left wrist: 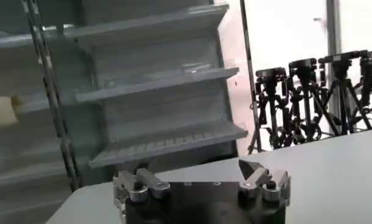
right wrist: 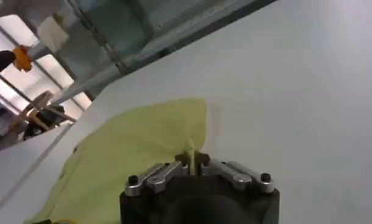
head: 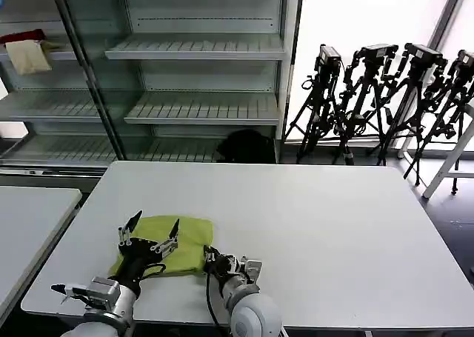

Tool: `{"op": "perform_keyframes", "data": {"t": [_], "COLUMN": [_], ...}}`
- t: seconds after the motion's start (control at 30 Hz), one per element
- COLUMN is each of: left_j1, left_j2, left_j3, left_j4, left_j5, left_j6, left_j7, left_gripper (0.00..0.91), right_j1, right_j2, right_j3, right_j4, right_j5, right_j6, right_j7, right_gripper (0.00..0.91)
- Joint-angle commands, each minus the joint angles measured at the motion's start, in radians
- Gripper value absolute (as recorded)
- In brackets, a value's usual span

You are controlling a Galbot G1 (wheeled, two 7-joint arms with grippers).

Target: Fold and organize the clothes.

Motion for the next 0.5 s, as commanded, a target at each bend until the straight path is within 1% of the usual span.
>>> {"op": "perform_keyframes", "data": {"t": [0.03,0.17,0.23,0.27,0.33,0.5], "left_j1": [0.002,0.004,0.007,0.008,0.008,-0.001], "left_j2": [-0.001,-0.002,-0.002,-0.002,0.0,-0.001], "left_j3": [-0.001,-0.001,-0.004,-0.005,-0.006,0.005], "left_j4": [0.001,-0.001,-0.002,-0.001,0.002,0.01], "left_j5": [-0.002,-0.002,-0.002,-0.002,-0.002,0.0], "left_j6": [-0.003,-0.003,-0.004,-0.005,-0.007,-0.006], "left_j7": [-0.002,-0.003,-0.003,-0.003,-0.003,-0.005], "left_gripper": [0.907,0.907,0.907,0.907,0.907,0.907], "right_j1": [0.002,-0.002,0.003,0.004,0.008,-0.004], "right_j2": [0.016,0.008,-0.014,-0.018,-0.063,-0.168], "right_j3": [0.001,0.025,0.077,0.085,0.143,0.226], "right_j4": [0.002,0.047,0.104,0.114,0.178,0.254], "right_j5": [-0.009,-0.017,-0.002,0.007,0.066,0.148], "right_j6": [-0.002,0.0,0.0,0.0,-0.002,-0.002], "right_j7": [-0.002,-0.01,-0.014,-0.014,-0.006,0.003], "right_gripper": [0.0,0.0,0.0,0.0,0.0,0.0]}}
